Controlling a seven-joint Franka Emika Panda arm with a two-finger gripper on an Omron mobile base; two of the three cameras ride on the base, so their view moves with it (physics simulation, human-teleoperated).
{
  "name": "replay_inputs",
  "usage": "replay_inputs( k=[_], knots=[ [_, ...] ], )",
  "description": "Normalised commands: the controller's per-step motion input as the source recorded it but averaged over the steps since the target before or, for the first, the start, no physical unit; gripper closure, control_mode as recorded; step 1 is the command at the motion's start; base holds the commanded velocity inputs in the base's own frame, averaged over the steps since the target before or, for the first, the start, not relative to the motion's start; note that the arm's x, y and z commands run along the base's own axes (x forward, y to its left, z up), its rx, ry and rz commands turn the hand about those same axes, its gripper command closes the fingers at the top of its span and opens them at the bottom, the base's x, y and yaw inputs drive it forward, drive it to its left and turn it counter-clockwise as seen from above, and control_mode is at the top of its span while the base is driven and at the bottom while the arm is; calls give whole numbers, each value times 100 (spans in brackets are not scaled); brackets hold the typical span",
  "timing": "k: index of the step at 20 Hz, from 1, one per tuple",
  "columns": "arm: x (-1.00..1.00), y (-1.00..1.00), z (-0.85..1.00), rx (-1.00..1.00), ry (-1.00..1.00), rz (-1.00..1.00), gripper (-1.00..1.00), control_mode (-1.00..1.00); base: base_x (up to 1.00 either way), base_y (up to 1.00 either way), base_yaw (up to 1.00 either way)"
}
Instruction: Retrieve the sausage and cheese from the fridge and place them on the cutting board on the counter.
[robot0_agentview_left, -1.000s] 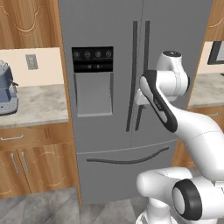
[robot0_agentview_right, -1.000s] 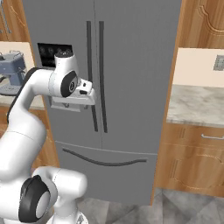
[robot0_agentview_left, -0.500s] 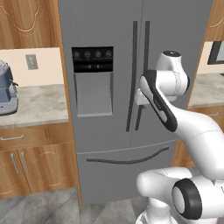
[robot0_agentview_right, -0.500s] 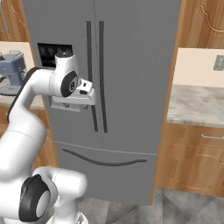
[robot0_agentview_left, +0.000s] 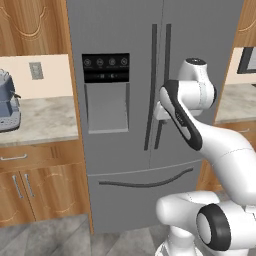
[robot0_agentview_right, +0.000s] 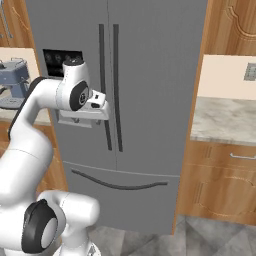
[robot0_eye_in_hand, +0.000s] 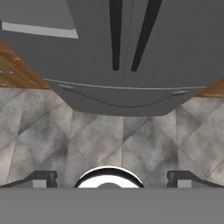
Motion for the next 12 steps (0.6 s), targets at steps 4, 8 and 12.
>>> replay_inputs(
  k=[4,8,12],
  knots=[
    [-2,-31,-7,3,-15,0,-100,-100,0,0,0],
    [2,-49,0,8,-39,0,-100,-100,0,0,0],
    [30,-13,0,3,-35,0,-100,-100,0,0,0]
  ],
)
